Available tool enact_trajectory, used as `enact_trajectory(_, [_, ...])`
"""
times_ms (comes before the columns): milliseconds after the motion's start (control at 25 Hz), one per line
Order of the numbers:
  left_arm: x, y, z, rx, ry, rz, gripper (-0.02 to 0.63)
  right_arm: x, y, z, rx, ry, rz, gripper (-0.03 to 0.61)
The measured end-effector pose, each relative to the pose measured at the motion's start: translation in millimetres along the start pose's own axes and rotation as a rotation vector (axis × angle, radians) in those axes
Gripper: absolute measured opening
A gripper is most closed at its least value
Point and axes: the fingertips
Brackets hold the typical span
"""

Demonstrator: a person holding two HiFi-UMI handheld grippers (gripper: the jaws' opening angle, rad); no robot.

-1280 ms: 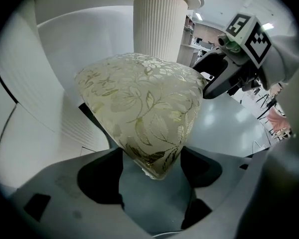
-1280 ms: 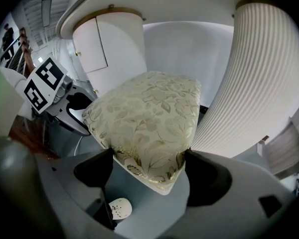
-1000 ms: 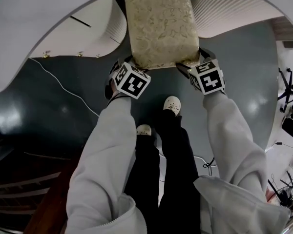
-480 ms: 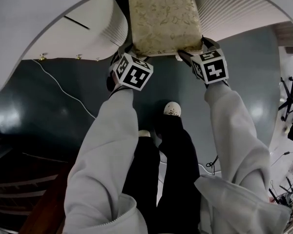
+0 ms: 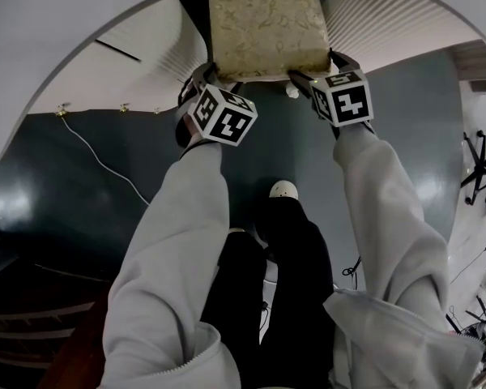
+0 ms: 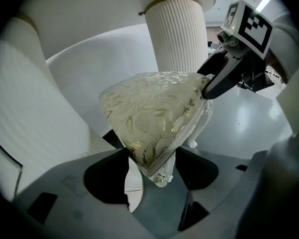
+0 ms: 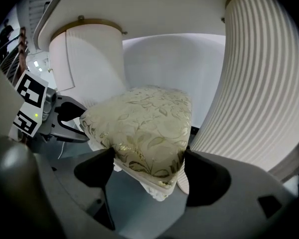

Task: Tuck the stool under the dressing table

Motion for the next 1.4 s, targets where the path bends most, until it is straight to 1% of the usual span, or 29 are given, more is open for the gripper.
enact_trajectory(280, [-19, 4, 14, -0.028, 0.037, 0.002, 0.299, -15, 11, -9, 0.018, -0.029, -0.052, 0.489])
enact_trajectory(600, [-32, 8, 22, -0.027, 0.062, 0.033, 0.301, -24, 20, -14, 0.051, -0.017, -0.041, 0.497])
enact_trajectory(720, [-30, 8, 22, -0.015, 0.061, 0.019, 0.301, -21, 18, -13, 0.045, -0.024, -0.041, 0.495])
enact_trajectory(760, [-30, 9, 22, -0.009, 0.063, 0.011, 0.301, -20, 14, -12, 0.061, -0.024, -0.028, 0.494])
enact_trajectory(880, [-25, 12, 21, -0.024, 0.072, -0.009, 0.301, -11, -1, -9, 0.182, -0.014, 0.034, 0.494])
enact_trajectory(920, [-22, 13, 21, -0.035, 0.073, -0.011, 0.301, -7, -4, -9, 0.201, -0.011, 0.046, 0.494])
enact_trajectory(1000, [-16, 15, 20, -0.038, 0.07, -0.012, 0.301, 2, -8, -11, 0.18, -0.009, 0.057, 0.495])
enact_trajectory(1080, [-9, 20, 17, -0.006, 0.063, -0.018, 0.301, 11, -7, -14, 0.152, -0.011, 0.063, 0.495])
enact_trajectory(1240, [9, 26, 8, 0.095, 0.051, -0.02, 0.301, 31, 5, -11, 0.118, -0.005, 0.051, 0.488])
enact_trajectory(1360, [25, 32, -2, 0.176, 0.022, -0.015, 0.298, 47, 14, -6, 0.093, -0.004, 0.031, 0.444])
enact_trajectory(1400, [32, 34, -5, 0.183, 0.014, -0.012, 0.28, 52, 16, -4, 0.091, -0.007, 0.025, 0.431])
Point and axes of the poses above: the fingertips, and each gripper's own axes: x backward along the fingers, z to its left, y out of its top, and after that the axes turned 15 degrees about -z, right-handed
